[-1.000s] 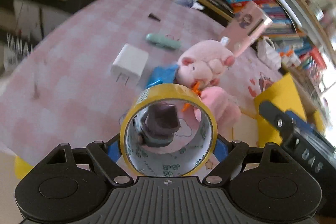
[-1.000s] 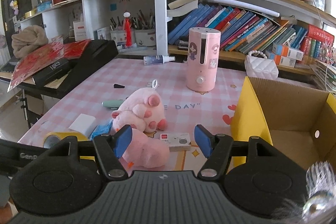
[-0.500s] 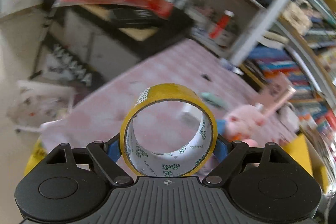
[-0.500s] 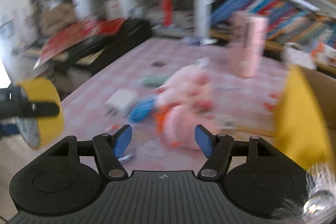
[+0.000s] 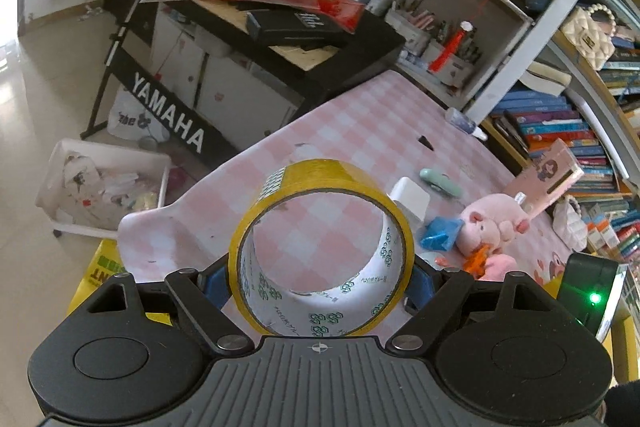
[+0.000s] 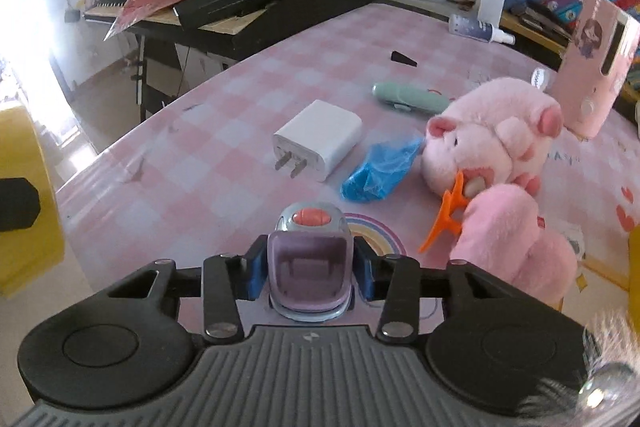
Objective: Organize objects
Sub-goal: 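Lift the tape roll with the left tool while the right tool grasps the purple toy, then carry the tape roll and purple toy toward the yellow box with both tools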
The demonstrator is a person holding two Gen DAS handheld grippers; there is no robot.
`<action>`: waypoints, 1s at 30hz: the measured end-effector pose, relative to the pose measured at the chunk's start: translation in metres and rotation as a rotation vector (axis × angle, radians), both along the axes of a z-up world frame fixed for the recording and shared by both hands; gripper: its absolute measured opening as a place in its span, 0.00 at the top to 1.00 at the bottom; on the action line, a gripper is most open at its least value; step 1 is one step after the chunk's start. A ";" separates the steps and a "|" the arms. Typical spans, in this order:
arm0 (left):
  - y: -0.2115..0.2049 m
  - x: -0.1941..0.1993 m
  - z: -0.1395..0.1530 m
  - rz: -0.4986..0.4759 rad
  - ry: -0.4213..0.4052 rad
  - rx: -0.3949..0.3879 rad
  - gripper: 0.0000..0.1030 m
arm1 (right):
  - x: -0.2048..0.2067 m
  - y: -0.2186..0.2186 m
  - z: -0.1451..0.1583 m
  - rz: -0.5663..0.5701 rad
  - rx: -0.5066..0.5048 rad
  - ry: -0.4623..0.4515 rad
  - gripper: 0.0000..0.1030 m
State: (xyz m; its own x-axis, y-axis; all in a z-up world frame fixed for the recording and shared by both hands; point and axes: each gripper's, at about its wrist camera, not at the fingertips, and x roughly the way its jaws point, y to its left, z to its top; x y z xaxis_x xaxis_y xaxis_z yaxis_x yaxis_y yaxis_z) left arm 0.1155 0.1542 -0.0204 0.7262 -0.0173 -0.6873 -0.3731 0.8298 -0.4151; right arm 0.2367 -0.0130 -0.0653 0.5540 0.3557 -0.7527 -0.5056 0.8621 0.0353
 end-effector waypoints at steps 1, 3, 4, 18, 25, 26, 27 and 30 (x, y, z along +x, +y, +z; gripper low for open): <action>-0.001 0.001 0.002 -0.011 -0.005 0.002 0.18 | -0.002 -0.003 0.003 -0.004 0.011 0.001 0.61; -0.003 0.003 0.006 -0.036 -0.019 0.006 0.18 | -0.006 -0.012 0.014 -0.012 0.030 -0.014 0.61; -0.004 0.005 0.009 -0.051 -0.026 0.009 0.18 | -0.009 -0.016 0.020 -0.018 0.039 -0.022 0.61; -0.048 0.000 0.039 -0.283 -0.122 0.005 0.18 | -0.096 -0.098 0.095 -0.266 0.128 -0.161 0.61; -0.068 -0.029 0.027 -0.388 -0.085 0.035 0.18 | -0.137 -0.109 0.087 -0.361 0.110 -0.137 0.61; -0.070 -0.034 0.026 -0.401 -0.082 0.038 0.18 | -0.143 -0.109 0.086 -0.373 0.109 -0.137 0.61; -0.070 -0.040 0.025 -0.414 -0.080 0.038 0.18 | -0.149 -0.109 0.086 -0.382 0.110 -0.136 0.61; -0.072 -0.056 0.025 -0.442 -0.081 0.045 0.18 | -0.169 -0.109 0.083 -0.405 0.106 -0.129 0.61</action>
State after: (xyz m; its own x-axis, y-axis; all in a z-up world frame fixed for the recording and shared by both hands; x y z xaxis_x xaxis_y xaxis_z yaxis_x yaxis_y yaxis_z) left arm 0.0592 0.0819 0.0050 0.7077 -0.3089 -0.6354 0.0532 0.9201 -0.3880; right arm 0.0680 -0.1219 0.0175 0.7518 0.1616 -0.6393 -0.1332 0.9867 0.0928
